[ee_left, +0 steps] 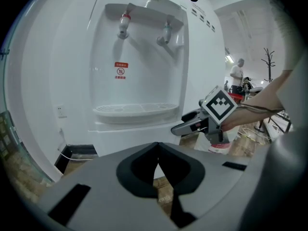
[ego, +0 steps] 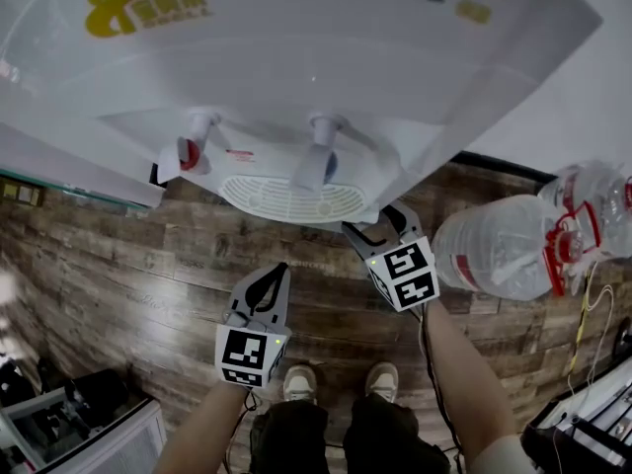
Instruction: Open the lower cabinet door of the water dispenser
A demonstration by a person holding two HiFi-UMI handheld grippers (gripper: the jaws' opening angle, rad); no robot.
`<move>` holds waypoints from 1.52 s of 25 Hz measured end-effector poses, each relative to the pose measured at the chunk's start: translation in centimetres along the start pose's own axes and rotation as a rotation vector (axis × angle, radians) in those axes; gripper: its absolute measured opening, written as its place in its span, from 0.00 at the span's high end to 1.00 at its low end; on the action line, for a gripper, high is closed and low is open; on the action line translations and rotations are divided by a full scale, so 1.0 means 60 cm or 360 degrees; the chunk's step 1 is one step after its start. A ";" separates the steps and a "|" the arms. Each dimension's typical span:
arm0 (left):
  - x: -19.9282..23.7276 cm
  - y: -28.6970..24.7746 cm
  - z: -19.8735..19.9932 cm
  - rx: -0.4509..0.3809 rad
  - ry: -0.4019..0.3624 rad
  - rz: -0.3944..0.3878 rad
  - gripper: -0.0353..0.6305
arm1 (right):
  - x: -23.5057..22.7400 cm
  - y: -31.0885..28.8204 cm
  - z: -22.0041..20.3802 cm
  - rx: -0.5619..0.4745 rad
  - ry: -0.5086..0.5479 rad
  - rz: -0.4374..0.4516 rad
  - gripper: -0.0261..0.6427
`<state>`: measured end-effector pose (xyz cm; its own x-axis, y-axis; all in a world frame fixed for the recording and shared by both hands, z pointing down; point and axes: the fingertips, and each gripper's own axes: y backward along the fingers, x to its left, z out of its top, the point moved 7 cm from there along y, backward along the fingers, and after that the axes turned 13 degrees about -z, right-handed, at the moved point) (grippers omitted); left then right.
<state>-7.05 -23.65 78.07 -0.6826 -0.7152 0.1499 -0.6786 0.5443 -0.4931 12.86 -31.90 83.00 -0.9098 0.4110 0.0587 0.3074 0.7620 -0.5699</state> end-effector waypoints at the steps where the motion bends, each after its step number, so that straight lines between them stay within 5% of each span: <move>1: 0.000 0.001 -0.001 0.0006 0.0013 0.0004 0.94 | 0.002 0.003 -0.002 0.0013 0.0007 0.0002 0.49; 18: -0.008 0.114 -0.032 0.0096 0.0242 0.0107 0.94 | 0.153 0.078 -0.042 0.0364 0.0389 0.0307 0.66; 38: 0.048 0.393 -0.118 0.0141 0.0495 0.0406 0.94 | 0.453 0.104 -0.024 0.0633 -0.0162 0.0279 0.60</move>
<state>-26.96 -9.76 72.94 -0.8845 -0.3882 0.2587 -0.4605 0.6375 -0.6177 -9.54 -15.27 82.20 -0.8825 0.4501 -0.1363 0.3461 0.4255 -0.8361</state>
